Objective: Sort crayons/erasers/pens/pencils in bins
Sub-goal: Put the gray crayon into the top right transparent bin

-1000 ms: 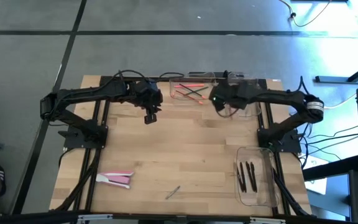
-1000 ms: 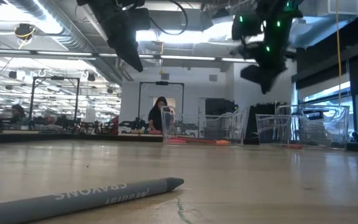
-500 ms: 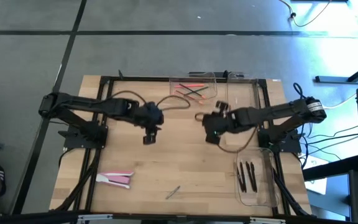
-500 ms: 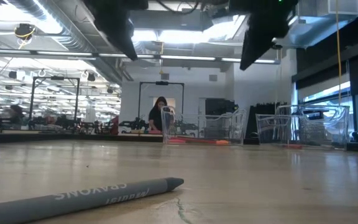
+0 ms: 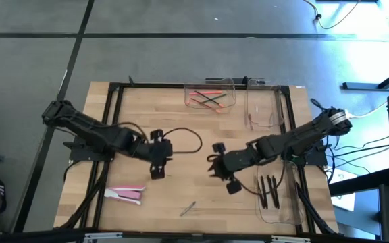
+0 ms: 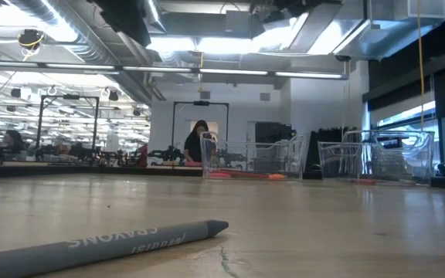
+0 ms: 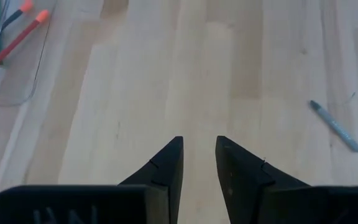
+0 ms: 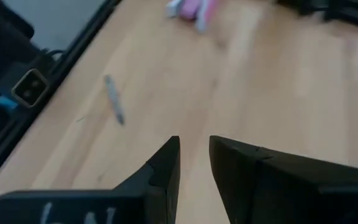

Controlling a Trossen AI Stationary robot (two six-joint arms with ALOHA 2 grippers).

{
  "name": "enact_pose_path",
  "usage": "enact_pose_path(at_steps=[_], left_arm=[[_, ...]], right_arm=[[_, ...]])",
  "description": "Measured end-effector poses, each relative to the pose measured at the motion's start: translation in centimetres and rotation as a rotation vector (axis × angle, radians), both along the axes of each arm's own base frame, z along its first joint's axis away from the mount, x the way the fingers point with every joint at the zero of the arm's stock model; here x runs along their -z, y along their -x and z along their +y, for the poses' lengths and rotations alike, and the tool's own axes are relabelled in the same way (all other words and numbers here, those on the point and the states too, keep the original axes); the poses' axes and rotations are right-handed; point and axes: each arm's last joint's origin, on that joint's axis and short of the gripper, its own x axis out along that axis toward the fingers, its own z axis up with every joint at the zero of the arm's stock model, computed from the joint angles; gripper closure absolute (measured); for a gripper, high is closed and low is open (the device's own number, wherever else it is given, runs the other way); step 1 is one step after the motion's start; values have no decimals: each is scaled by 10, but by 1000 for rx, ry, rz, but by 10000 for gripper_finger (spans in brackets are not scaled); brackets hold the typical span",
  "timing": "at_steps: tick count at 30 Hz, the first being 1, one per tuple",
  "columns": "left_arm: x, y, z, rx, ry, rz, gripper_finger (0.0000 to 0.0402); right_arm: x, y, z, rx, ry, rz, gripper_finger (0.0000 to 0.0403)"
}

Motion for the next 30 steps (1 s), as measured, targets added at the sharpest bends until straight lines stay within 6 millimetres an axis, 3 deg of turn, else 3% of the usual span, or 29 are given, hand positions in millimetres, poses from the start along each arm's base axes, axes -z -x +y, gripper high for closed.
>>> enact_pose_path(at_steps=[13,20,25,30], left_arm=[[-2,16,-45,-17,52,-79,314],[-4,21,-58,-12,7,-146,314],[-6,20,-61,-15,20,-178,313],[-8,18,-62,-16,36,-200,314]], right_arm=[[53,-23,36,-139,36,73,314],[54,-24,39,-12,-9,69,314],[52,-24,42,-139,-8,55,314],[51,-26,42,-159,5,28,304]])
